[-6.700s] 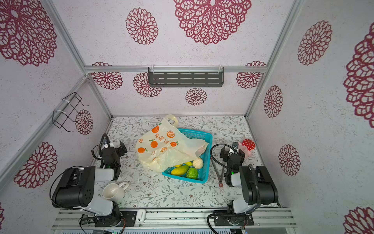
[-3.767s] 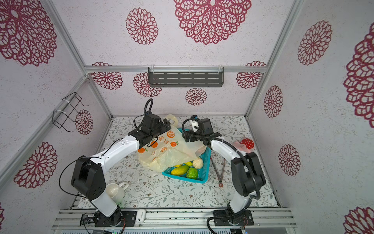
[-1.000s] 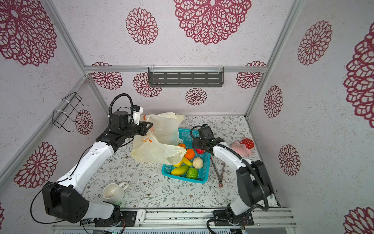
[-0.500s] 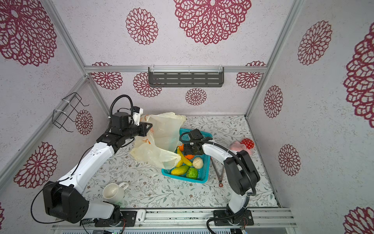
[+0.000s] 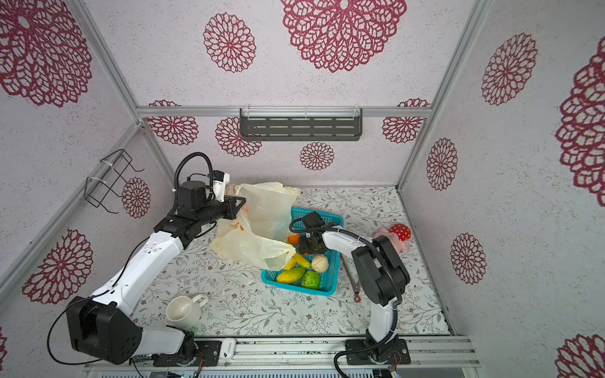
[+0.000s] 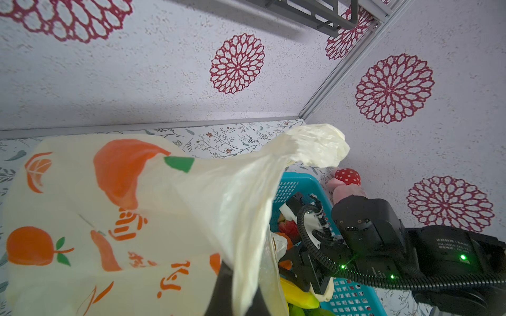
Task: Place the fruits into the plastic bag
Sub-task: 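Grasp an orange in the basket with the right gripper, then move the orange into the held bag and release it with the right gripper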
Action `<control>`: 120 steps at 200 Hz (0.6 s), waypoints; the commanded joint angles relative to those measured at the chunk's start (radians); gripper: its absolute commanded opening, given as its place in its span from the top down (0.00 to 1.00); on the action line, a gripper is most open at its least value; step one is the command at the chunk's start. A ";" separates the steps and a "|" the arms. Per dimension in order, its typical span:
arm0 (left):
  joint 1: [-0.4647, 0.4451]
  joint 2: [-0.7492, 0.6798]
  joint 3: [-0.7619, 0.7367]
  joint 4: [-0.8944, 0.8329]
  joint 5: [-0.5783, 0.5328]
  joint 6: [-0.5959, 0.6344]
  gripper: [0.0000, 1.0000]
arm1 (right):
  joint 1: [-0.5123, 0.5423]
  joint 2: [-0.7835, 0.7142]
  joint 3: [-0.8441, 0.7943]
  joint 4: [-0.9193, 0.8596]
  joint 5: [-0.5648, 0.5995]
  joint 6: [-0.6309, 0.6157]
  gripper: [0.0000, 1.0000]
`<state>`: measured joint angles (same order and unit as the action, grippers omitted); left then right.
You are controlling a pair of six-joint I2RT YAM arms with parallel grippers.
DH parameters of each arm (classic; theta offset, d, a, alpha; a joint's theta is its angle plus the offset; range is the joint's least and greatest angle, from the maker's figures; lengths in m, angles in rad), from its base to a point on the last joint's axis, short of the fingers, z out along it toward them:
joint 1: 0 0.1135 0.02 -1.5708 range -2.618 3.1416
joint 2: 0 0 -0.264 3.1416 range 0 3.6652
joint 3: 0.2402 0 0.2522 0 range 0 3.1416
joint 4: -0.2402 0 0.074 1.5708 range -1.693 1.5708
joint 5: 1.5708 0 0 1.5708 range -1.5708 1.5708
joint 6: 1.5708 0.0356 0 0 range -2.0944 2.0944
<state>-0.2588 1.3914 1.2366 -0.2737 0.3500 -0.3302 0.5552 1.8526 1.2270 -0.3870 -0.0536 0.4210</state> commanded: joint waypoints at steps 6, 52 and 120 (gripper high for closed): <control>0.007 -0.020 -0.015 0.026 0.008 0.006 1.00 | 0.003 -0.099 0.034 0.002 0.037 -0.024 0.52; 0.017 -0.011 -0.029 0.030 0.031 -0.004 1.00 | 0.006 -0.271 0.037 0.148 -0.139 -0.103 0.51; 0.035 -0.012 -0.092 0.118 0.121 -0.053 1.00 | 0.104 -0.186 0.190 0.293 -0.340 -0.123 0.48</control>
<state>-0.2379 1.3914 1.1728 -0.2375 0.4141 -0.3603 0.6144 1.5898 1.3369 -0.1505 -0.3126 0.3283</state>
